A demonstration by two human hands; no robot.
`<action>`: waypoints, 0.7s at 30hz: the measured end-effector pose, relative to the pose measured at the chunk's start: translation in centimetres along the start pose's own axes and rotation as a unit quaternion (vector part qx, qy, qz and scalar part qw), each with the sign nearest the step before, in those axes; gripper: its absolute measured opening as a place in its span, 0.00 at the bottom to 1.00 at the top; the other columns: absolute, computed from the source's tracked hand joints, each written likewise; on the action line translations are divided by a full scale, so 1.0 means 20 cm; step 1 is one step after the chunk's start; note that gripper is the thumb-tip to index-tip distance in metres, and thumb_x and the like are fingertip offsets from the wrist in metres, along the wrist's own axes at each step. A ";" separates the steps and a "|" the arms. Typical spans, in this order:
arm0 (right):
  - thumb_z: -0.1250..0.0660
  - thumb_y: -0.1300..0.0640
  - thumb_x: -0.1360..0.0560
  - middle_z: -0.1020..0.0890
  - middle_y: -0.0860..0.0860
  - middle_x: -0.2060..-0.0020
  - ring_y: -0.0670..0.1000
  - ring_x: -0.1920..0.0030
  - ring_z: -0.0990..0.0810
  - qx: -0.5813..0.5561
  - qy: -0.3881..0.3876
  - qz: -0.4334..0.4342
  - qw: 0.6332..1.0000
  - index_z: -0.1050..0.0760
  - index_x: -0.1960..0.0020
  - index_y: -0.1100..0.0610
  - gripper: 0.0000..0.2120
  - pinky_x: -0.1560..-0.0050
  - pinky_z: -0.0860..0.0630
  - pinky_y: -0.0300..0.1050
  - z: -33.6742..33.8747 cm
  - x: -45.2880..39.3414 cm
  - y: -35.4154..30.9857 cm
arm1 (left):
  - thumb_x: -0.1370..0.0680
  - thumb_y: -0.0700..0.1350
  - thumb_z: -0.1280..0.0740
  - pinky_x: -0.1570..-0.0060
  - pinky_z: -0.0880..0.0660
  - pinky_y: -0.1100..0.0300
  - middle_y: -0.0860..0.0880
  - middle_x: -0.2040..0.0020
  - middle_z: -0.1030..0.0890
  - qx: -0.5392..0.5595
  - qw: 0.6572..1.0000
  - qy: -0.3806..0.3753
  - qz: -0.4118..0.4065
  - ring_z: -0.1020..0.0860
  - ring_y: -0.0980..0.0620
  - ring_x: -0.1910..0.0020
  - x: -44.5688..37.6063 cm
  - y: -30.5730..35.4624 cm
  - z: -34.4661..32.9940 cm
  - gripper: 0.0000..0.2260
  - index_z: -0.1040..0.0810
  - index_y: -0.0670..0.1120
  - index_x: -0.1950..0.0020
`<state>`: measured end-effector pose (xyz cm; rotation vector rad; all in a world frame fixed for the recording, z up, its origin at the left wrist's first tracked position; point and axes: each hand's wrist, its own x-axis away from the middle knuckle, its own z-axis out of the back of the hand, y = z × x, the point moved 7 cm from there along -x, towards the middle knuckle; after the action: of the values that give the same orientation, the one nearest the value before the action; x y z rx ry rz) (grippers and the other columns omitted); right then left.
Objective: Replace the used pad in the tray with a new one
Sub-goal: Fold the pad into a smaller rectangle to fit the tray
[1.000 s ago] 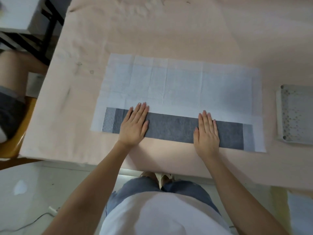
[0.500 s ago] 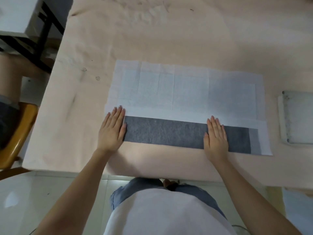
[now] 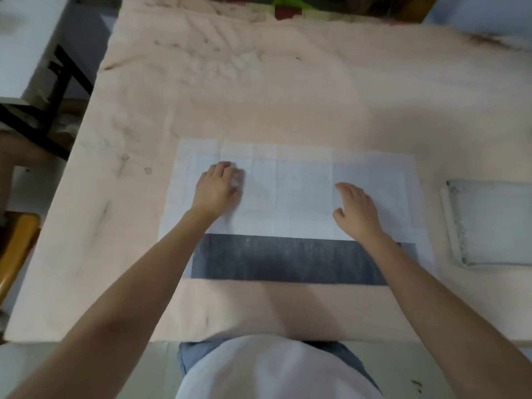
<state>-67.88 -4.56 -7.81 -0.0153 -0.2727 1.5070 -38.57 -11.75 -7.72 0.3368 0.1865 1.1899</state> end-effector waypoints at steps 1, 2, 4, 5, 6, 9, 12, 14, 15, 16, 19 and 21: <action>0.38 0.63 0.27 0.33 0.58 0.30 0.59 0.32 0.33 0.012 -0.020 -0.001 1.000 0.39 0.27 0.62 0.29 0.34 0.36 0.52 0.02 -0.07 0.01 | 0.28 0.45 0.38 0.53 0.25 0.45 0.37 0.42 0.23 0.002 1.000 -0.005 0.000 0.23 0.35 0.47 -0.07 0.03 0.00 0.19 0.22 0.36 0.42; 0.38 0.62 0.26 0.34 0.57 0.29 0.58 0.31 0.34 0.022 -0.038 -0.003 0.999 0.41 0.26 0.62 0.29 0.35 0.36 0.51 0.03 -0.13 0.01 | 0.27 0.43 0.35 0.51 0.27 0.46 0.38 0.40 0.24 -0.001 1.000 -0.011 0.001 0.24 0.36 0.44 -0.14 0.05 0.01 0.17 0.23 0.37 0.40; 0.38 0.61 0.25 0.35 0.57 0.29 0.58 0.31 0.36 0.038 -0.067 0.007 0.997 0.43 0.25 0.61 0.30 0.35 0.35 0.52 0.06 -0.25 0.02 | 0.25 0.44 0.33 0.46 0.31 0.49 0.41 0.36 0.27 -0.009 0.999 -0.038 0.006 0.28 0.40 0.39 -0.27 0.09 -0.01 0.19 0.27 0.39 0.36; 0.38 0.60 0.25 0.36 0.57 0.29 0.58 0.31 0.36 0.045 -0.077 0.018 0.996 0.43 0.25 0.61 0.31 0.35 0.35 0.52 0.07 -0.31 0.02 | 0.25 0.46 0.32 0.44 0.32 0.50 0.42 0.35 0.29 -0.015 0.999 -0.048 0.007 0.30 0.41 0.37 -0.33 0.10 -0.02 0.21 0.29 0.40 0.34; 0.37 0.60 0.26 0.36 0.57 0.29 0.58 0.31 0.36 0.051 -0.084 0.030 0.995 0.43 0.25 0.60 0.31 0.35 0.35 0.52 0.08 -0.37 0.02 | 0.25 0.48 0.31 0.42 0.33 0.51 0.42 0.33 0.31 -0.022 0.998 -0.064 0.008 0.32 0.42 0.35 -0.39 0.10 -0.02 0.24 0.31 0.42 0.32; 0.34 0.57 0.26 0.34 0.57 0.31 0.58 0.32 0.35 0.062 -0.079 0.067 0.993 0.40 0.27 0.60 0.31 0.37 0.35 0.53 0.13 -0.55 -0.01 | 0.31 0.56 0.26 0.38 0.35 0.49 0.44 0.31 0.35 -0.060 0.992 -0.112 0.007 0.36 0.44 0.32 -0.53 0.08 -0.02 0.37 0.36 0.44 0.28; 0.30 0.53 0.29 0.32 0.58 0.34 0.59 0.34 0.33 0.071 -0.101 0.087 0.989 0.37 0.28 0.59 0.32 0.38 0.34 0.53 0.15 -0.67 -0.02 | 0.35 0.60 0.25 0.37 0.34 0.48 0.45 0.33 0.35 -0.094 0.981 -0.172 -0.011 0.36 0.45 0.33 -0.63 0.06 -0.02 0.41 0.36 0.47 0.28; 0.28 0.51 0.31 0.31 0.58 0.36 0.58 0.35 0.33 0.069 -0.119 0.087 0.987 0.35 0.30 0.58 0.34 0.38 0.34 0.51 0.16 -0.73 -0.01 | 0.37 0.61 0.24 0.38 0.31 0.47 0.45 0.35 0.34 -0.106 0.975 -0.196 -0.021 0.35 0.45 0.34 -0.67 0.05 -0.02 0.42 0.36 0.48 0.29; 0.27 0.50 0.32 0.31 0.57 0.37 0.58 0.35 0.32 0.070 -0.123 0.089 0.986 0.34 0.30 0.57 0.34 0.38 0.34 0.50 0.17 -0.75 -0.01 | 0.37 0.62 0.24 0.39 0.30 0.47 0.45 0.36 0.34 -0.108 0.973 -0.201 -0.022 0.35 0.44 0.34 -0.68 0.05 -0.02 0.43 0.35 0.48 0.29; 0.26 0.49 0.32 0.30 0.56 0.38 0.57 0.36 0.32 0.067 -0.128 0.090 0.985 0.33 0.31 0.56 0.33 0.39 0.34 0.49 0.18 -0.77 -0.01 | 0.38 0.62 0.24 0.40 0.29 0.47 0.44 0.36 0.34 -0.104 0.973 -0.204 -0.023 0.35 0.44 0.35 -0.70 0.05 -0.02 0.43 0.36 0.47 0.29; 0.25 0.48 0.33 0.26 0.55 0.43 0.56 0.41 0.27 0.045 -0.151 0.083 0.984 0.30 0.35 0.55 0.30 0.44 0.32 0.47 0.20 -0.81 0.01 | 0.39 0.64 0.25 0.45 0.26 0.49 0.43 0.36 0.34 -0.125 0.967 -0.219 -0.042 0.34 0.43 0.36 -0.73 0.07 -0.01 0.48 0.40 0.45 0.27; 0.24 0.49 0.34 0.23 0.53 0.50 0.55 0.49 0.25 0.013 -0.176 0.072 0.982 0.29 0.38 0.55 0.28 0.52 0.32 0.45 0.20 -0.83 0.03 | 0.38 0.64 0.26 0.49 0.26 0.52 0.44 0.35 0.33 -0.128 0.962 -0.237 -0.035 0.31 0.45 0.38 -0.73 0.07 -0.02 0.47 0.41 0.45 0.27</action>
<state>-69.77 -21.50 -6.82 0.2592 -0.5453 1.6529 -45.26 -24.81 -8.08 0.3737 -0.3684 1.0165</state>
